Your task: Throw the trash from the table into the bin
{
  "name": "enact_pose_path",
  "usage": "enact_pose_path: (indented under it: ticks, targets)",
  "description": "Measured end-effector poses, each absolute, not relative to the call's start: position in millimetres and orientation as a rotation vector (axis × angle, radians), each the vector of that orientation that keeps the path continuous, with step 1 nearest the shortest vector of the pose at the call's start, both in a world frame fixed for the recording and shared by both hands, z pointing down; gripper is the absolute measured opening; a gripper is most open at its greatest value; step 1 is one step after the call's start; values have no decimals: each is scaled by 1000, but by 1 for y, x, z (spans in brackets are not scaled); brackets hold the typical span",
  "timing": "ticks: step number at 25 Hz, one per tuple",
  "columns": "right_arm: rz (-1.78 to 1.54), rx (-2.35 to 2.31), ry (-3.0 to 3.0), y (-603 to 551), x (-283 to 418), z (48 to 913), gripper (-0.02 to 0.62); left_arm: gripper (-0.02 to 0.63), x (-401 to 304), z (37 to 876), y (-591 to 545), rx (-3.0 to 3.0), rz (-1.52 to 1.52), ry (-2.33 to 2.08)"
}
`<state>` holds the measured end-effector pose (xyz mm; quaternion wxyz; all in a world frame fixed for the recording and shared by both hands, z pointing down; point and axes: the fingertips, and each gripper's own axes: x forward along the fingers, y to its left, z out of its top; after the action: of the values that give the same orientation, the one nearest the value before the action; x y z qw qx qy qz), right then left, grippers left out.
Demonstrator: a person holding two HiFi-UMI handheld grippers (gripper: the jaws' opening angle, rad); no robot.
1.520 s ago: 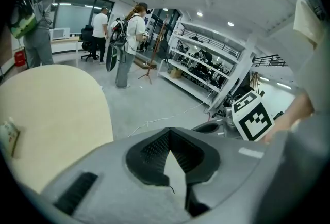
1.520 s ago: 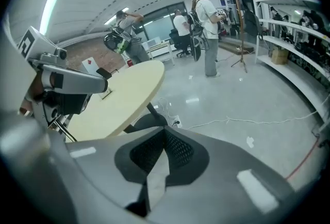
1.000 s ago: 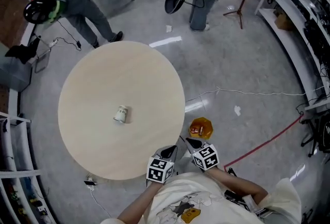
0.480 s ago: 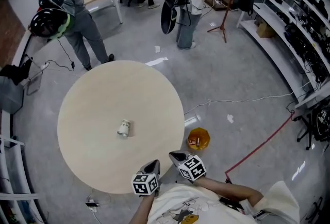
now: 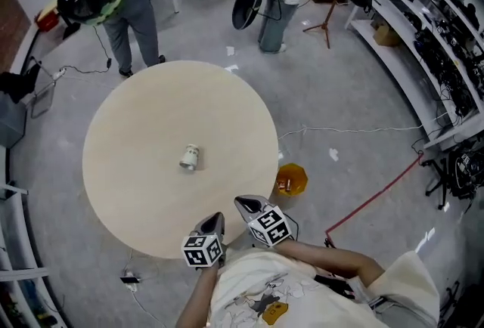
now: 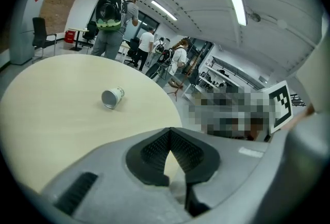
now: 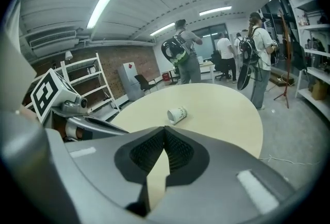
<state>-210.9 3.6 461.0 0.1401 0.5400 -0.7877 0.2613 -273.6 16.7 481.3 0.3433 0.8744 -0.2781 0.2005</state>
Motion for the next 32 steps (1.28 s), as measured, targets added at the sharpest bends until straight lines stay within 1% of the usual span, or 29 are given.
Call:
enact_pose_path:
  ticks: [7, 12, 17, 21, 23, 30, 32]
  targets:
    - [718, 1617, -2234, 5, -261, 468, 6, 6, -332, 480, 6, 2267, 491, -745]
    - [685, 1550, -2224, -5, -305, 480, 6, 6, -375, 486, 6, 2222, 469, -740]
    - [655, 1501, -2218, -7, -326, 478, 6, 6, -385, 505, 8, 2146, 418, -725]
    - [592, 1469, -2220, -10, -331, 474, 8, 6, -392, 505, -1, 2135, 399, -738]
    - [599, 1472, -2207, -20, -325, 478, 42, 6, -395, 504, -8, 2137, 404, -754]
    - [595, 1446, -2156, -64, -297, 507, 116, 6, -404, 503, -35, 2107, 396, -867]
    - [582, 1436, -2138, -81, -289, 513, 155, 6, -399, 500, -41, 2103, 388, -873]
